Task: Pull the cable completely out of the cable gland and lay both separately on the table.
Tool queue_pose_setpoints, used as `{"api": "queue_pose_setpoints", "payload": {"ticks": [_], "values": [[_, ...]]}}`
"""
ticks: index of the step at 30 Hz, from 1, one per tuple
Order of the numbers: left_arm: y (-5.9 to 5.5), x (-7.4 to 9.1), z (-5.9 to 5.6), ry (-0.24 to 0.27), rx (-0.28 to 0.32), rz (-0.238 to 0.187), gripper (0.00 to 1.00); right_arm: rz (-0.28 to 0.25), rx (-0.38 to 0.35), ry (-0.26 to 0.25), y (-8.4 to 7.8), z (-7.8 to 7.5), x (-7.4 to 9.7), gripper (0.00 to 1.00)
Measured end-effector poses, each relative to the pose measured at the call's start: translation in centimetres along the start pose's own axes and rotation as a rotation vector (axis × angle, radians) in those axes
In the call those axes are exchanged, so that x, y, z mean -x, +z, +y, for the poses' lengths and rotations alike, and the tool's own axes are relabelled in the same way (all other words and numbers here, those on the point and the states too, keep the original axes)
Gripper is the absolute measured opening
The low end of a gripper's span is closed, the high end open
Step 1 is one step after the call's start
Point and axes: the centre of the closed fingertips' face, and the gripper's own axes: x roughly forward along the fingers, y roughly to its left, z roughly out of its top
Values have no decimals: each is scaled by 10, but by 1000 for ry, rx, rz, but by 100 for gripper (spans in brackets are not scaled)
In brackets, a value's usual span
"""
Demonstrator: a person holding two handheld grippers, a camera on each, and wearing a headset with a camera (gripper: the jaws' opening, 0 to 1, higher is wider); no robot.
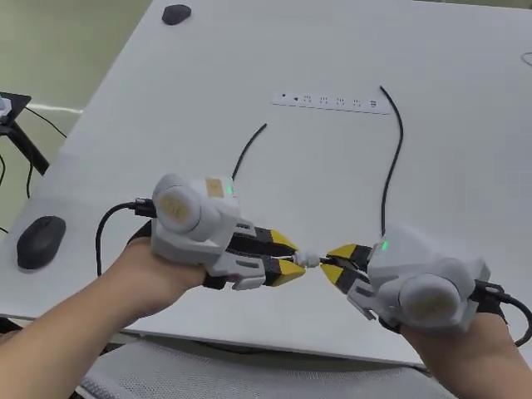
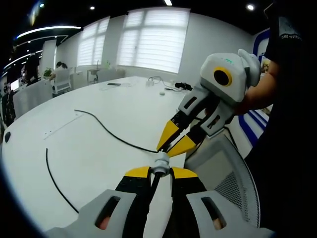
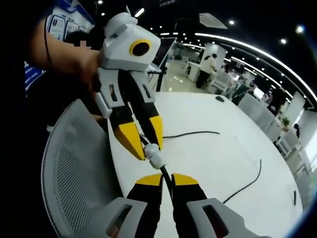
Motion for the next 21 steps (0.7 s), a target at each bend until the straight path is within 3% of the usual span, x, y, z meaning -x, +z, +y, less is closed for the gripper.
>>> {"api": "queue_pose_setpoints", "payload": {"ticks": [11, 21], "values": [[0, 1, 1, 6, 3, -8, 15, -14, -67, -20, -9, -5, 1, 1], [0, 3, 3, 16, 11, -14, 15, 18, -174, -72, -32, -18, 3, 0]]}}
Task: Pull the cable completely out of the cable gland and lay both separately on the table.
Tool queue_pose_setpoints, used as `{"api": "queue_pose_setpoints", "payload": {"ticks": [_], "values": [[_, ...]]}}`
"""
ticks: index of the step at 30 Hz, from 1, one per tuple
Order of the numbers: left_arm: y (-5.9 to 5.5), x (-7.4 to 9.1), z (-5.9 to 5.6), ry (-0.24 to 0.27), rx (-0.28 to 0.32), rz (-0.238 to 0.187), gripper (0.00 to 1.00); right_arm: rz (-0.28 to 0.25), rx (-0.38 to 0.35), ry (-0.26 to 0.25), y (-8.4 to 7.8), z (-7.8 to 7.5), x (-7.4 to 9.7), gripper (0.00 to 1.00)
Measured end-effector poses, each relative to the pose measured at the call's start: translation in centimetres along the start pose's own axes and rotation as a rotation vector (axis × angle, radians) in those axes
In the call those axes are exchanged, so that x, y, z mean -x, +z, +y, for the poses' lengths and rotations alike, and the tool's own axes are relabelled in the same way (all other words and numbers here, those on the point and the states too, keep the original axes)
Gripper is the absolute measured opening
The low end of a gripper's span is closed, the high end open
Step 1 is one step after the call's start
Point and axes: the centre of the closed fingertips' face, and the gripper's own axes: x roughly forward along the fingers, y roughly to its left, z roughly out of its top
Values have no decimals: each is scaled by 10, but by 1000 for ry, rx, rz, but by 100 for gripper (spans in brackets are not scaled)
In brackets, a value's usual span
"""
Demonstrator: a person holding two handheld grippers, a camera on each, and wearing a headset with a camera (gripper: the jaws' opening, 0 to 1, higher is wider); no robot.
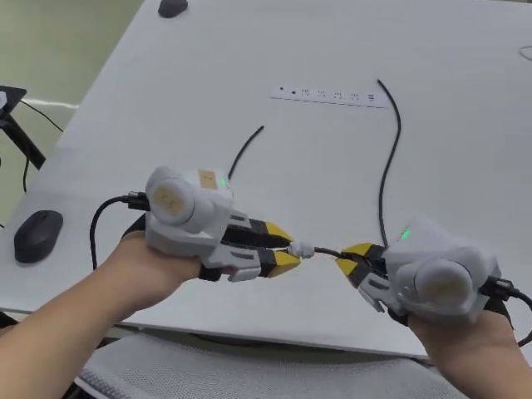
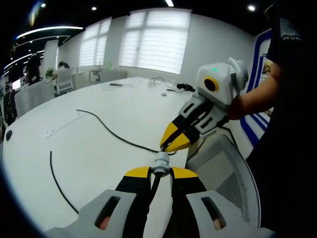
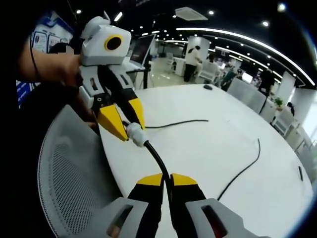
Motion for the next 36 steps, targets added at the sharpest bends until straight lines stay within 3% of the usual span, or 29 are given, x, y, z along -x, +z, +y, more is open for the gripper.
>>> {"api": "queue_pose_setpoints", "payload": {"ticks": [7, 14, 19, 22, 36], "values": [[1, 0, 1, 3, 6, -7, 15, 14, -70, -22, -14, -10, -2, 0], [2, -3, 0, -3, 9, -13, 15, 65, -162, -63, -42, -26, -4, 0], [4, -6, -2, -11, 7, -19, 15, 111, -310, -92, -67, -35, -5, 0], [5, -7, -3, -15, 10, -22, 15, 114, -407, -80, -72, -35, -6, 0], [3, -6, 3, -2, 18, -10, 15, 102, -373, -36, -68, -30, -1, 2]]}}
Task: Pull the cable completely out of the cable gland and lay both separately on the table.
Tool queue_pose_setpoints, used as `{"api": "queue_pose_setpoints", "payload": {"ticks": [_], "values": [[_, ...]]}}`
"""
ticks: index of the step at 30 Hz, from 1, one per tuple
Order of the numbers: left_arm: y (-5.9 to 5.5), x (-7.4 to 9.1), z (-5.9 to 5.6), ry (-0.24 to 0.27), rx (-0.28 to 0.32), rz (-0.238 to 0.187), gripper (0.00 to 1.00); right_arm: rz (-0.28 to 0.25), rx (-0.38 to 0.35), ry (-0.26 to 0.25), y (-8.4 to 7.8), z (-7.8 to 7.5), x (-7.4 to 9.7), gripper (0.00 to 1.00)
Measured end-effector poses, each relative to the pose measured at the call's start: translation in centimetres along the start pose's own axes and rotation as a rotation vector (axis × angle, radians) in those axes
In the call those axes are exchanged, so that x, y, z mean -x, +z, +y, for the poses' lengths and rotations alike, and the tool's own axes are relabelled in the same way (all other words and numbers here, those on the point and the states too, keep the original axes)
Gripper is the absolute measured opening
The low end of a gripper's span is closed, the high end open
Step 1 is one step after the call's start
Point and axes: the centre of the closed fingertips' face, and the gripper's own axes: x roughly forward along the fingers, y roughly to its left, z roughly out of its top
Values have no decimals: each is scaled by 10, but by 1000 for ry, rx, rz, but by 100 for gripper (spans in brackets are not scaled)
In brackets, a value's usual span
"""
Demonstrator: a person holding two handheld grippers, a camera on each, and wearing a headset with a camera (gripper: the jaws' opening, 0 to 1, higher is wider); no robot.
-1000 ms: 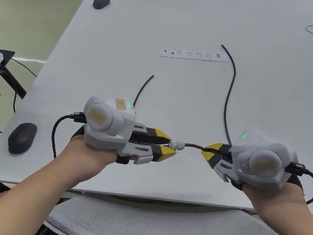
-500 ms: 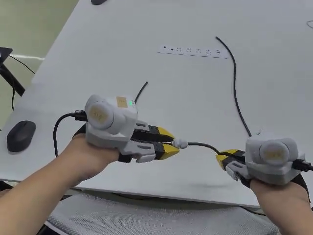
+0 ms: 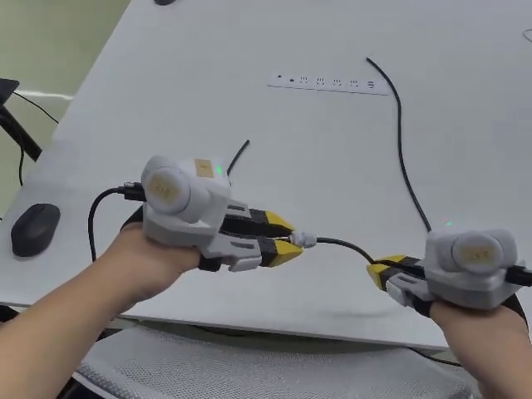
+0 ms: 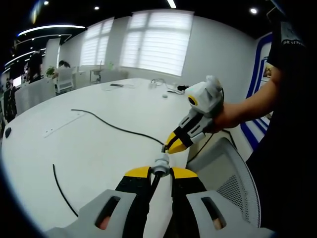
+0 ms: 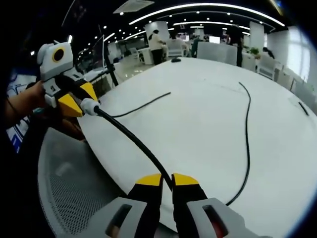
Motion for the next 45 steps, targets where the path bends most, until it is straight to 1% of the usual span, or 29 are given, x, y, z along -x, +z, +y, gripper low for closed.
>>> {"api": "queue_pose_setpoints", "payload": {"ticks": [2, 6, 8, 11, 14, 15, 16, 17, 19, 23, 25, 26, 29, 30, 32, 34, 40, 45], "values": [[0, 0, 4, 8, 12, 0, 15, 1, 54, 2, 1, 1, 2, 3], [0, 0, 6, 15, 20, 2, 15, -19, 58, 7, 7, 6, 8, 9], [0, 0, 6, 13, 18, 2, 15, -35, 59, 12, 12, 8, 13, 10], [1, -1, 6, 12, 20, 4, 15, -41, 72, 23, 17, 12, 17, 15], [1, -2, 5, 10, 17, 3, 15, -57, 140, 22, 28, 15, 21, 19], [1, -2, 5, 8, 17, 6, 15, -67, 186, 26, 34, 19, 22, 21], [1, -2, 4, 7, 16, 7, 15, -65, 215, 21, 38, 20, 23, 22], [1, -2, 4, 6, 15, 8, 15, -70, 263, 23, 43, 24, 24, 23], [0, -3, 4, 4, 14, 12, 15, -78, 325, 41, 51, 34, 23, 23], [0, -3, 3, 3, 11, 13, 15, -81, 393, 64, 60, 47, 19, 24], [-1, -2, 3, 2, 10, 17, 15, -70, 452, 67, 64, 53, 17, 26], [-1, -2, 3, 4, 9, 18, 15, -73, 482, 70, 66, 56, 15, 26], [-1, -2, 3, 6, 12, 15, 15, -65, 538, 83, 68, 64, 11, 24], [-1, -2, 3, 7, 10, 17, 15, -65, 567, 87, 70, 67, 10, 22], [-1, -3, 3, 7, 12, 17, 15, -58, 603, 91, 71, 70, 10, 17], [-2, -3, 3, 7, 8, 20, 15, -62, 631, 94, 73, 72, 9, 12], [-3, -4, 1, 6, 5, 24, 15, -44, 679, 122, 71, 78, 5, 10], [-3, -4, 1, 5, 2, 24, 15, -47, 675, 124, 73, 81, 3, 5]]}}
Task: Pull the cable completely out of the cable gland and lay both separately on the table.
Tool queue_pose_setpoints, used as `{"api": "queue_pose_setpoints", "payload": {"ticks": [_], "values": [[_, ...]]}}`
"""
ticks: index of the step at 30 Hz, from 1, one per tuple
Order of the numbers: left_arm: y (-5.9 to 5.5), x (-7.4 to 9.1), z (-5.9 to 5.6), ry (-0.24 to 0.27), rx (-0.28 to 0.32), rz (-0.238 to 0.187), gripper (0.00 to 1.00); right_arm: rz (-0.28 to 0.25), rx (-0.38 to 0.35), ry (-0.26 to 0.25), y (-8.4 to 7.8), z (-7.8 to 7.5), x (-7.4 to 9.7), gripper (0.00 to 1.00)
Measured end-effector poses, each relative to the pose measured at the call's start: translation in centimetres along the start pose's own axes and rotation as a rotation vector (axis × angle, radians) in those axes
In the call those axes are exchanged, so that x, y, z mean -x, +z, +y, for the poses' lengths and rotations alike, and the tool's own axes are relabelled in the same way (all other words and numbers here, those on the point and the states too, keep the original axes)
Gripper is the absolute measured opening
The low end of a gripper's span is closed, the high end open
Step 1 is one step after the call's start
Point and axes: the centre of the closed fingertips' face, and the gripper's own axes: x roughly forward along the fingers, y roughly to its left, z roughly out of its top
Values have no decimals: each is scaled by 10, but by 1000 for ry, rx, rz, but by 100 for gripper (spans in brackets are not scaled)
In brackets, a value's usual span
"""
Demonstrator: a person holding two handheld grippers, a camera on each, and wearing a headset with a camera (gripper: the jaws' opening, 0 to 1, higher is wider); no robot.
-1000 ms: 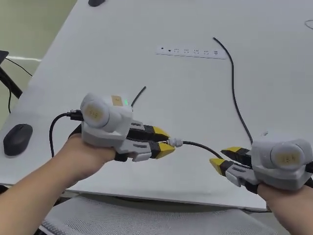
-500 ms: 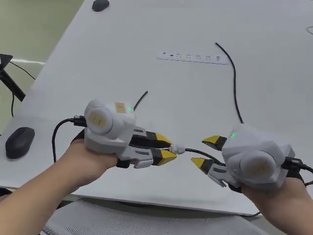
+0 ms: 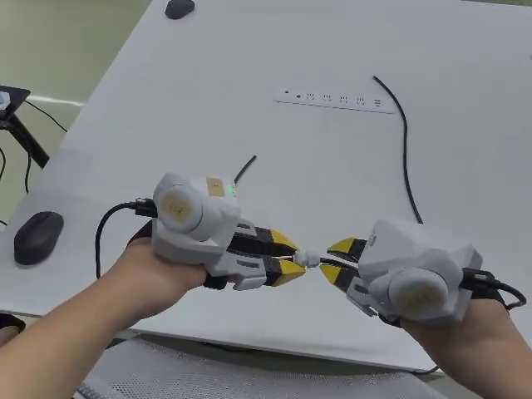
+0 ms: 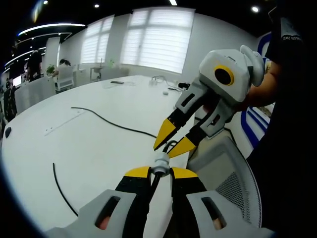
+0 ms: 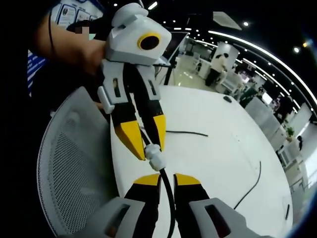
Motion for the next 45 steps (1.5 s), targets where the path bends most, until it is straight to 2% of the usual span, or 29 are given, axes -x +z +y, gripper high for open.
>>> {"api": "queue_pose_setpoints", "payload": {"ticks": [5, 17, 19, 27, 32, 38, 41, 45], "values": [[-1, 0, 2, 6, -6, 4, 15, 13, 11, 1, -1, 2, -2, 2], [-3, 3, 3, 12, -5, -6, 15, 1, -57, -3, -3, 1, -6, 1], [-3, 4, 4, 14, -5, -5, 15, -3, -106, -6, -5, 0, -6, 1], [-1, 8, 7, 23, -3, -13, 15, -3, -197, -35, -15, -11, -7, 1], [1, 9, 9, 24, 0, -19, 15, 26, -307, -61, -32, -18, -7, 1], [2, 10, 9, 22, 3, -28, 15, 36, -415, -87, -50, -24, -6, 1], [2, 9, 8, 20, 1, -29, 15, 38, -516, -85, -62, -22, -7, 1], [3, 8, 5, 13, -3, -29, 15, 51, -547, -104, -76, -23, -7, 1]]}}
